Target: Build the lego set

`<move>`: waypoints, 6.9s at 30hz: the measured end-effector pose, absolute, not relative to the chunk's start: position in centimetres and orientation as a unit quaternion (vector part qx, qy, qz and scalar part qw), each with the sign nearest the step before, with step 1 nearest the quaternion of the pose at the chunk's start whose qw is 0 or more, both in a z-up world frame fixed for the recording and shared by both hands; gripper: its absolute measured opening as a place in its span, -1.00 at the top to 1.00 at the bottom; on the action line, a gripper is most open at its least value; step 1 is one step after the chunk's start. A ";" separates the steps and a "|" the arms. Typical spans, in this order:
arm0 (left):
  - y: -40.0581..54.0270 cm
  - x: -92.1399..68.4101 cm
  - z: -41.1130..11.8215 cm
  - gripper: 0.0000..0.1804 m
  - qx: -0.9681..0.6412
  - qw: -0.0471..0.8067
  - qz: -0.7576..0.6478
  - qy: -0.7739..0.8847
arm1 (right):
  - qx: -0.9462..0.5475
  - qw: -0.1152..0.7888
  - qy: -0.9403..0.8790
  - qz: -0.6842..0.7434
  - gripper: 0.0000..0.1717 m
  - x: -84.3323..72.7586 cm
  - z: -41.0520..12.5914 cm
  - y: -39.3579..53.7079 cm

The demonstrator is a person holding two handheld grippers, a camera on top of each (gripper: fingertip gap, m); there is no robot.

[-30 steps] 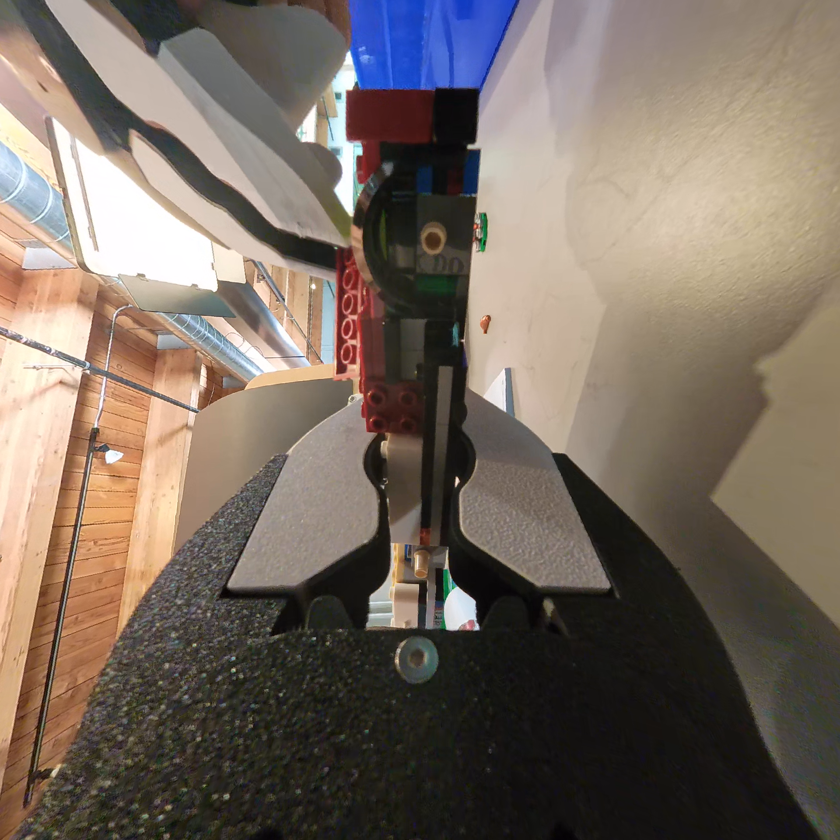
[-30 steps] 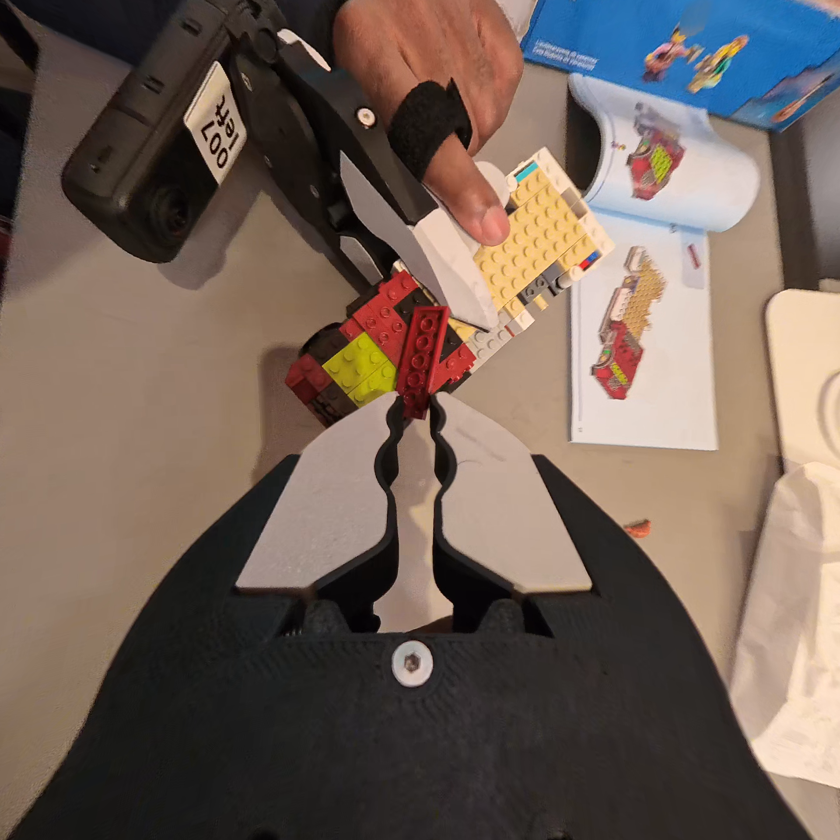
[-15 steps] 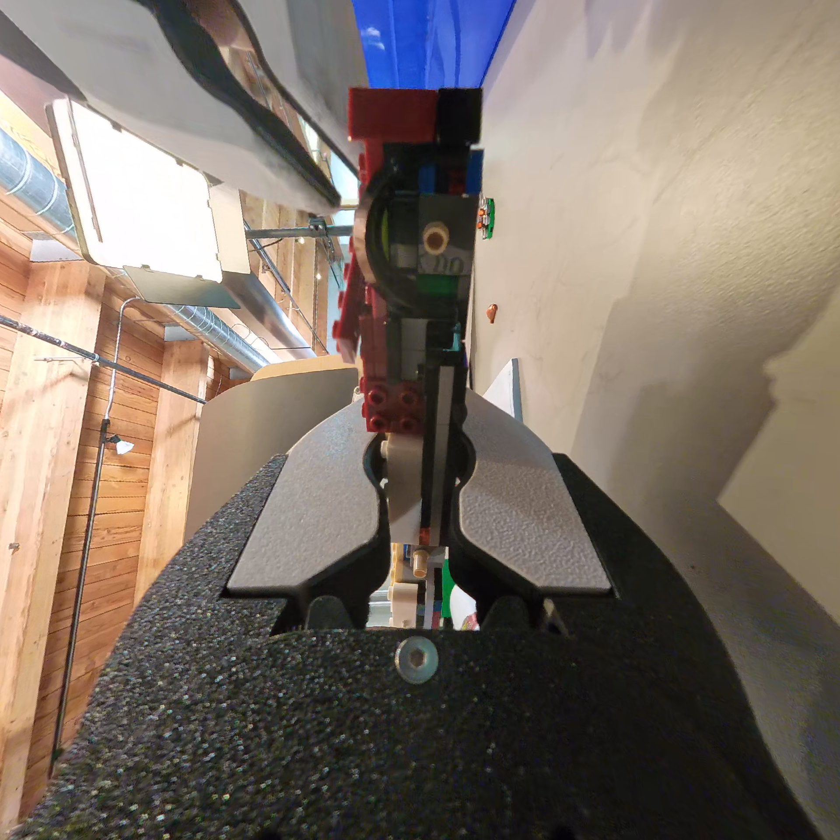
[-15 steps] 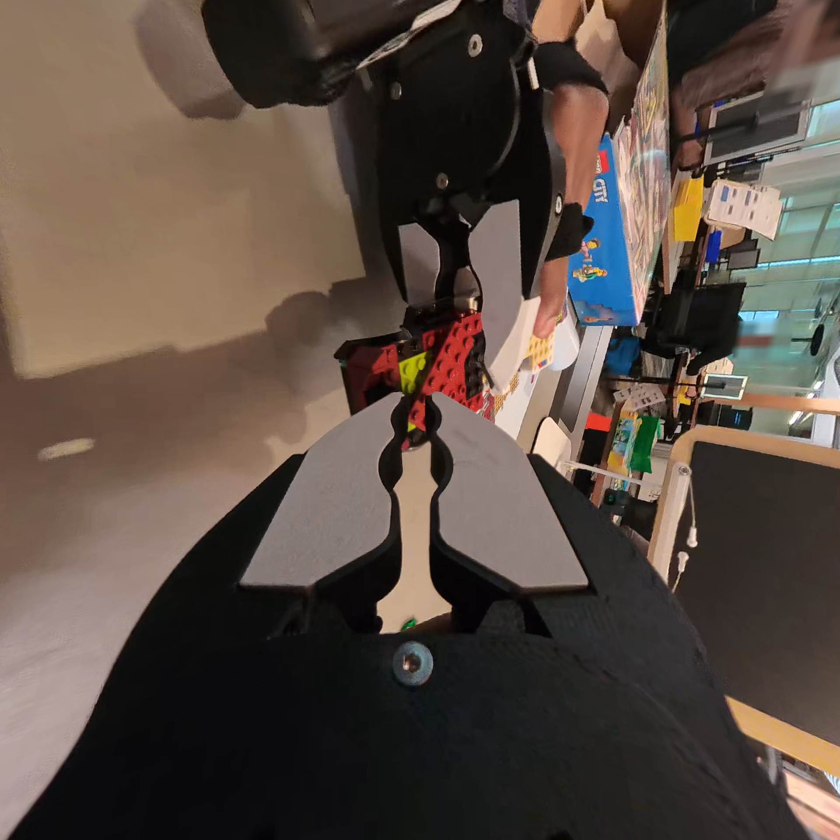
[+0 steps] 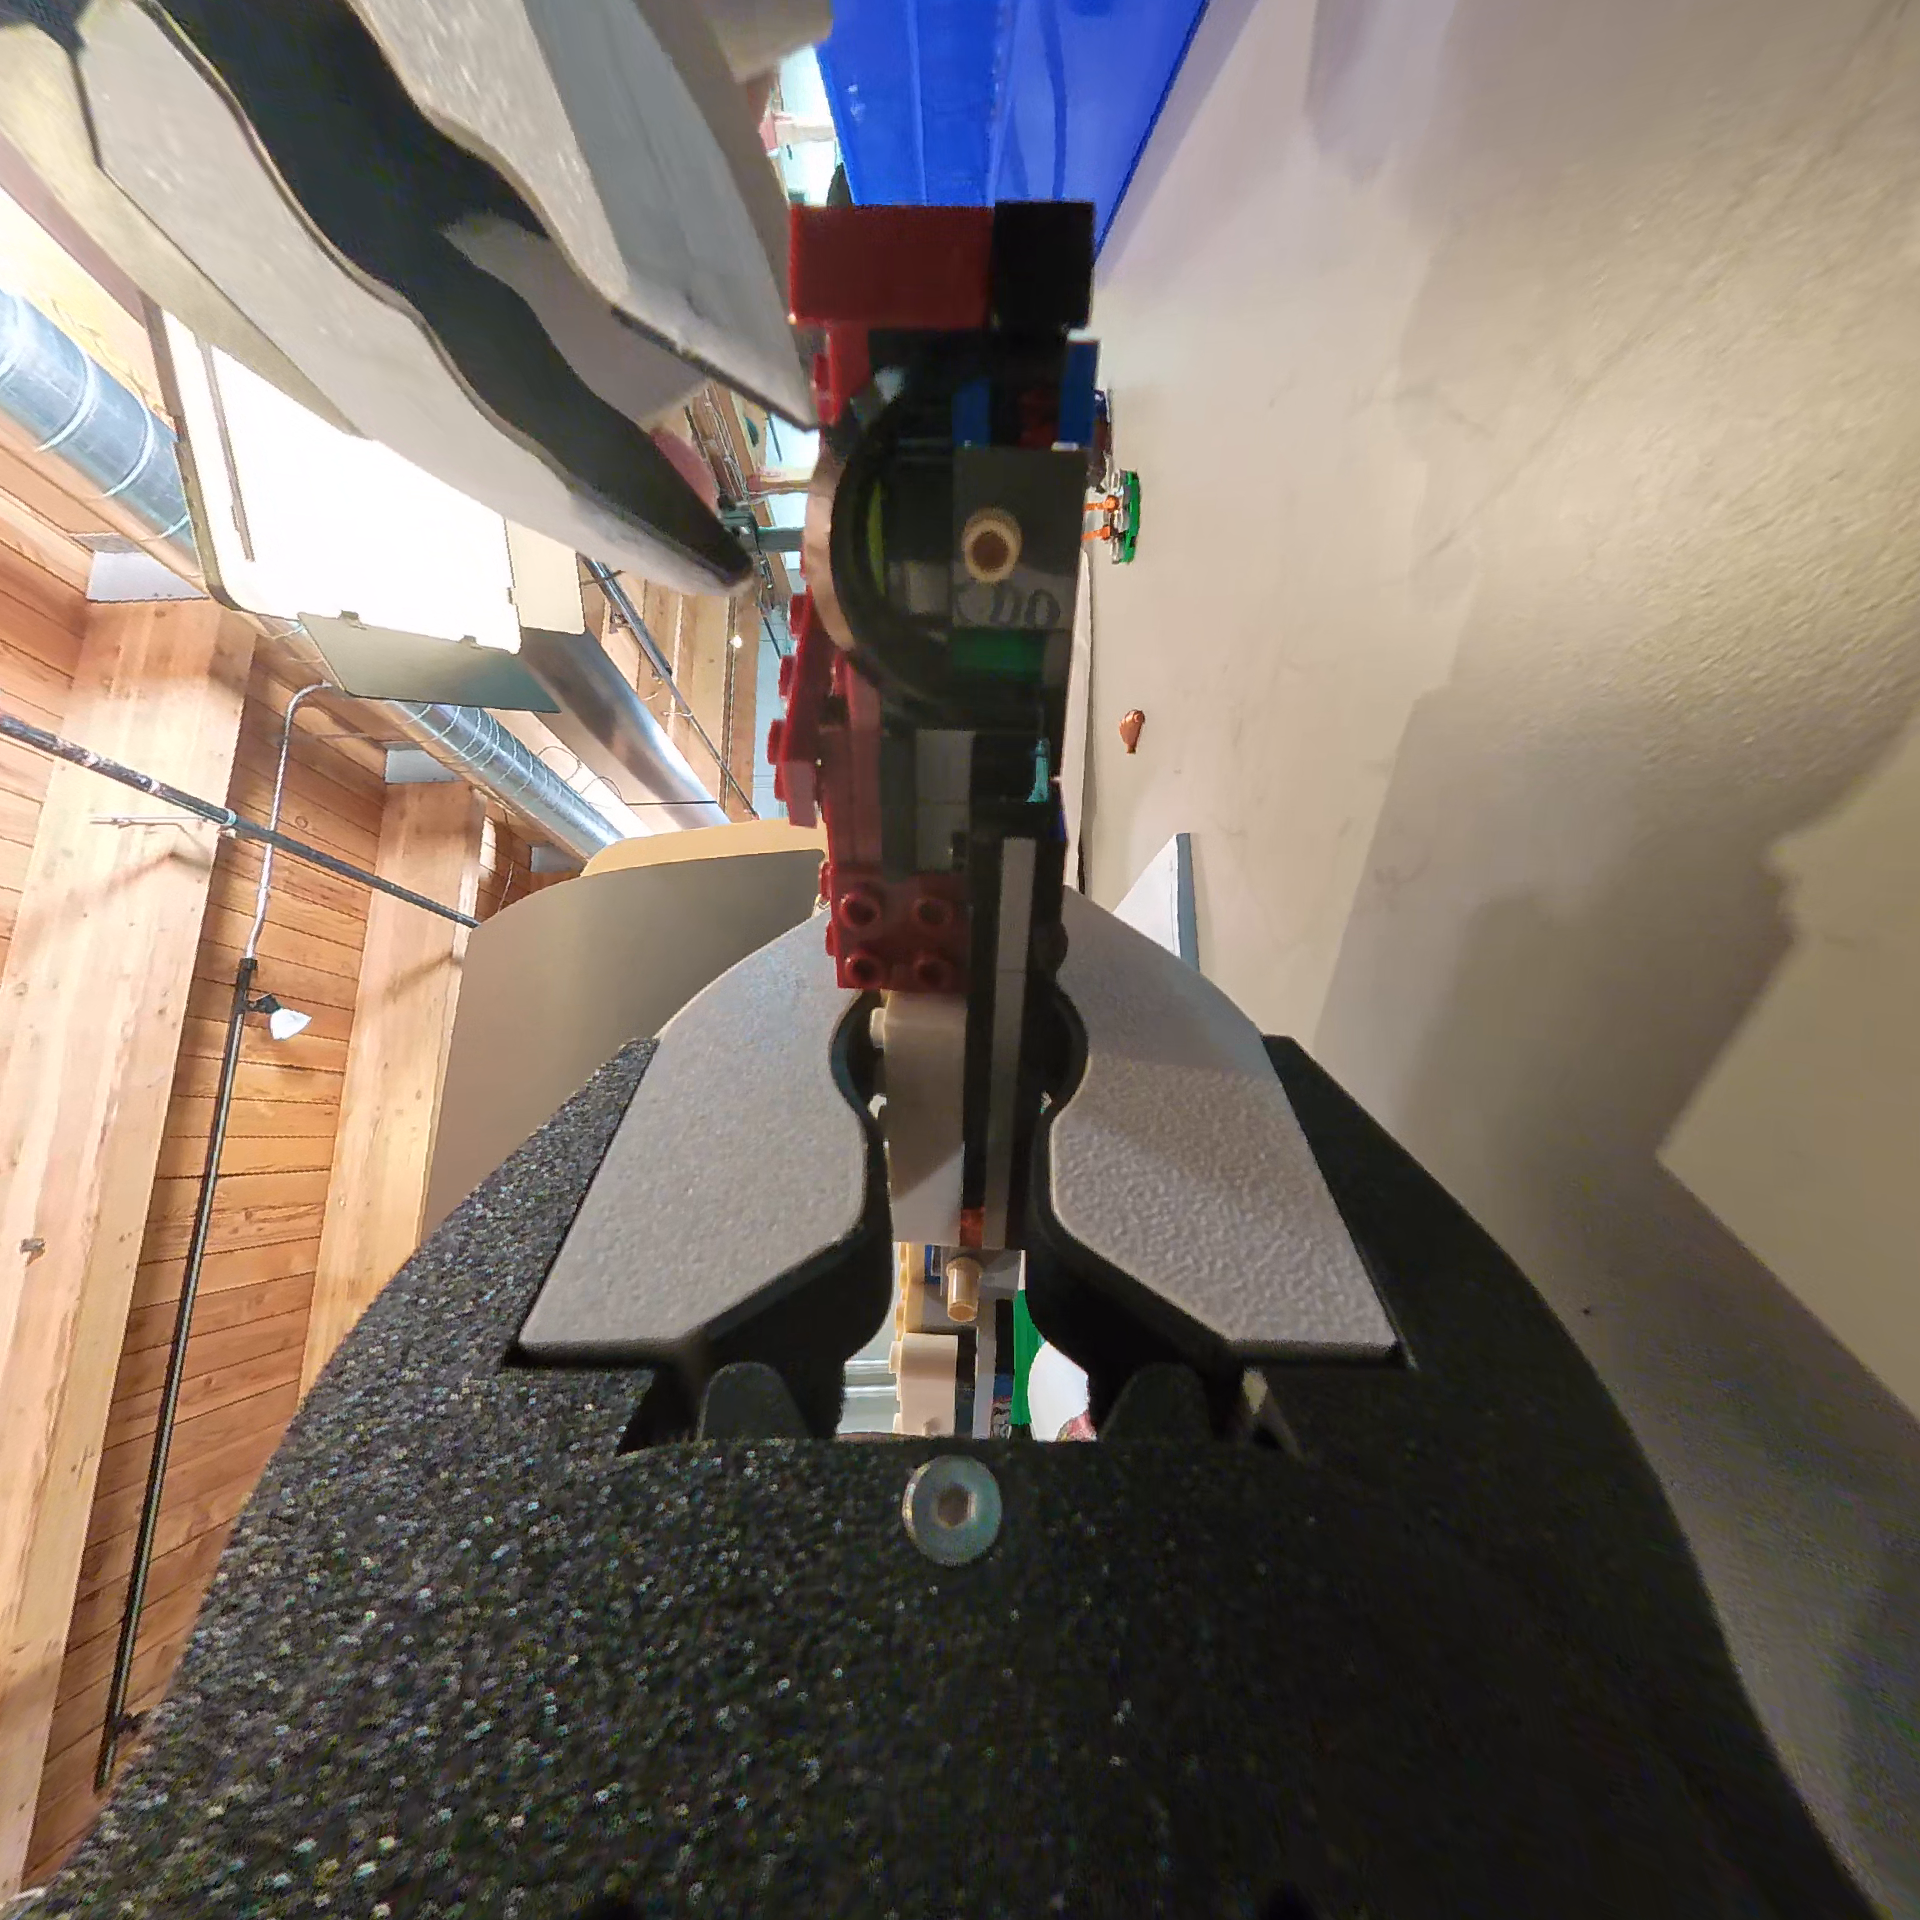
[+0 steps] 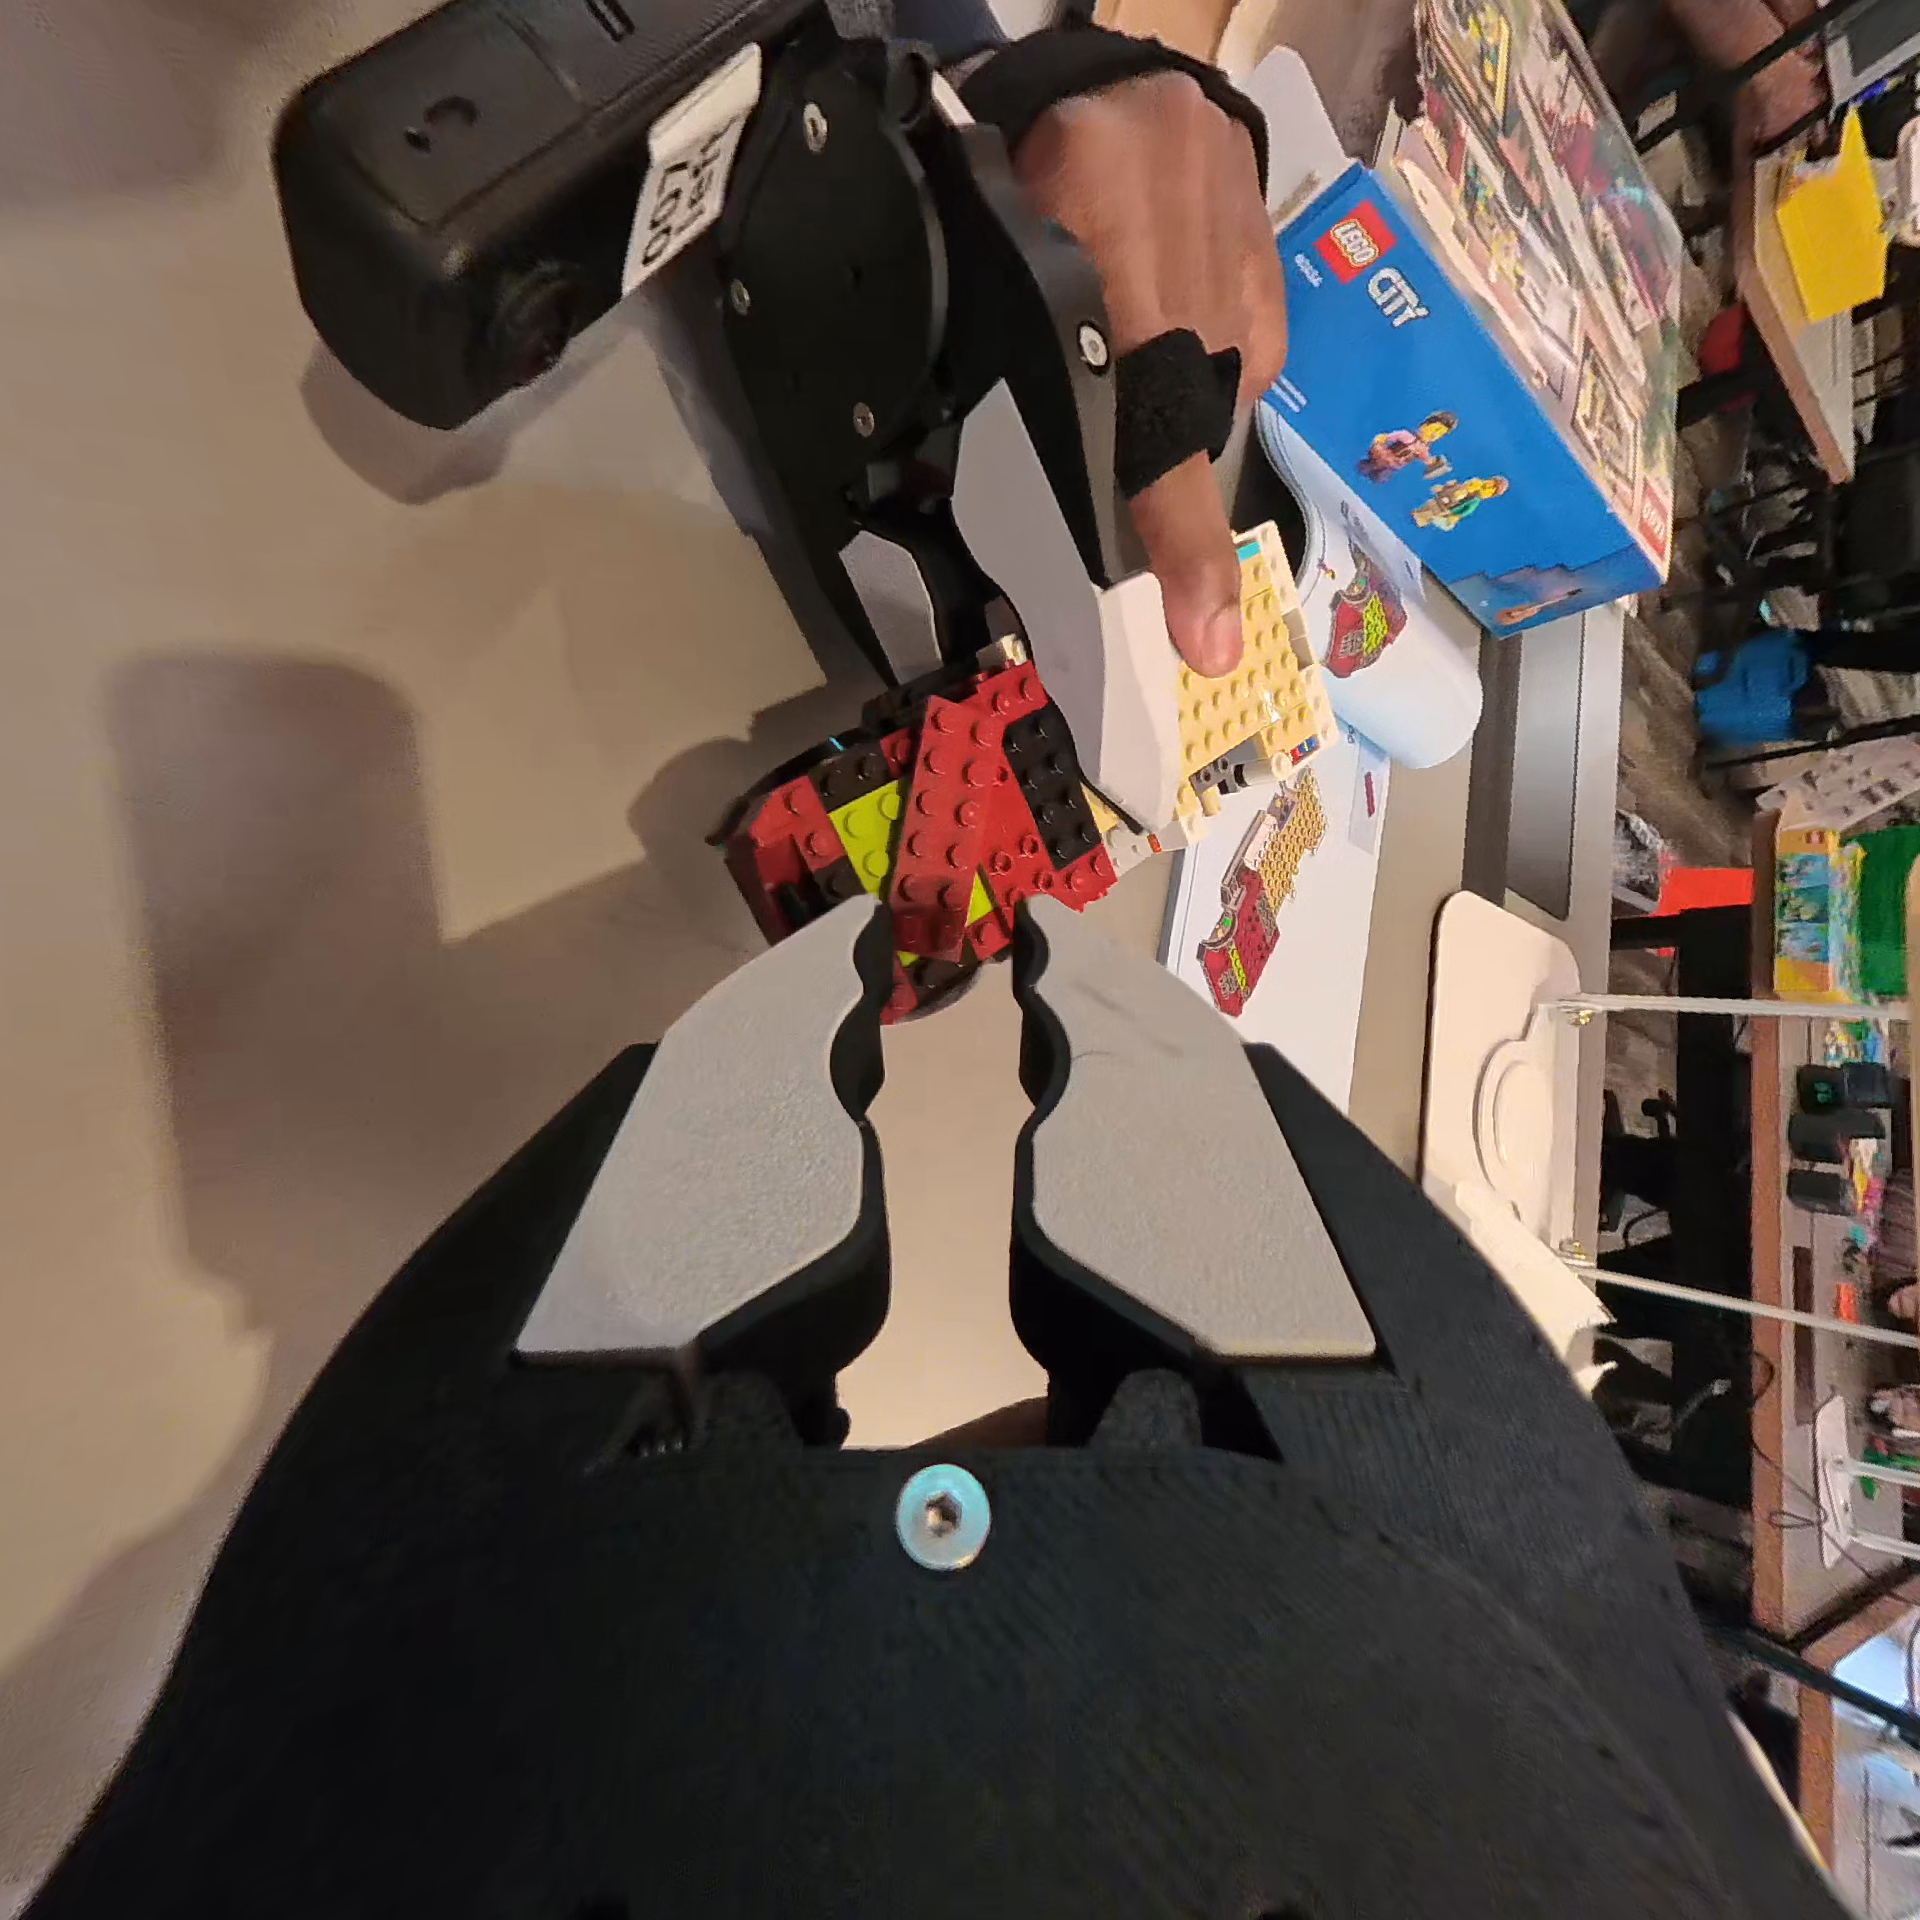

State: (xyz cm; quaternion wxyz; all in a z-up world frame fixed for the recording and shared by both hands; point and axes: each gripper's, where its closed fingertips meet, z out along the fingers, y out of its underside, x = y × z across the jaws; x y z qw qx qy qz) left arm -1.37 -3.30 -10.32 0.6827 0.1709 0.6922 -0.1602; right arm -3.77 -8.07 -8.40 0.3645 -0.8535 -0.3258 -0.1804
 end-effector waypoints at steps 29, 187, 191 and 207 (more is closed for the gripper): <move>-3.4 -0.8 -10.1 0.72 0.163 0.683 -0.166 0.692 | -0.833 0.490 -0.207 -0.149 0.74 -4.8 -6.9 -5.8; -2.6 -0.2 17.8 0.72 0.139 0.690 -0.251 0.665 | -0.557 0.472 -0.346 -0.589 0.39 -5.5 -8.1 -7.4; -3.0 -0.1 17.8 0.72 0.140 0.687 -0.250 0.667 | -0.558 0.469 -0.348 -0.590 0.40 -5.6 -8.3 -7.3; -2.2 0.9 17.1 0.72 0.121 0.686 -0.257 0.670 | -0.569 0.466 -0.330 -0.592 0.40 -4.7 -8.0 -7.3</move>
